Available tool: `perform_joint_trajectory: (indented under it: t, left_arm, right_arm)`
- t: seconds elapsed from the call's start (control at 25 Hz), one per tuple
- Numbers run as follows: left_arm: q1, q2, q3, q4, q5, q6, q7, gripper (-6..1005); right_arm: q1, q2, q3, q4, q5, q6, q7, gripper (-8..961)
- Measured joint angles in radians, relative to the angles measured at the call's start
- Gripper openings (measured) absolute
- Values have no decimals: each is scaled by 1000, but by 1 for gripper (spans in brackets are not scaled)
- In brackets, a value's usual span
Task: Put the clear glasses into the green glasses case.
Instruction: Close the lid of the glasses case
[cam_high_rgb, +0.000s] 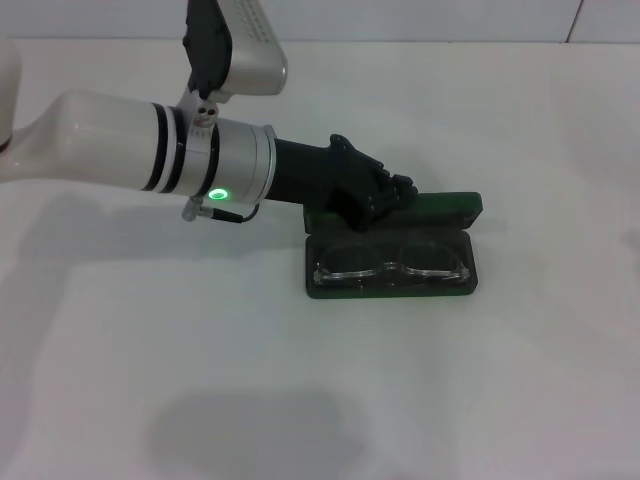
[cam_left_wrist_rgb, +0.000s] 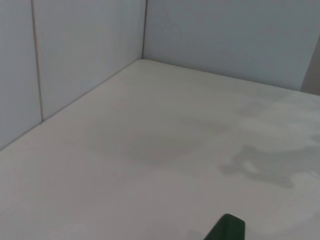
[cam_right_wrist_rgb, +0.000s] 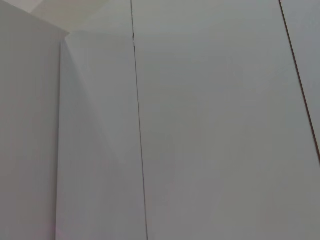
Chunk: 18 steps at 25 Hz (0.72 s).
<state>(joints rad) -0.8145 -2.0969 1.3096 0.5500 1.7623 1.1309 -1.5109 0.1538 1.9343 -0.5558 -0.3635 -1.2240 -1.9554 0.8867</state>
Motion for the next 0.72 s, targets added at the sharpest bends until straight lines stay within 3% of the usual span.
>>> perform_joint_trajectory:
  t: [0.72]
  left_arm:
    - [25,2,48,1,-1,31,-6,117]
  right_arm:
    - [1,-2,-1,0,0,0,0,13]
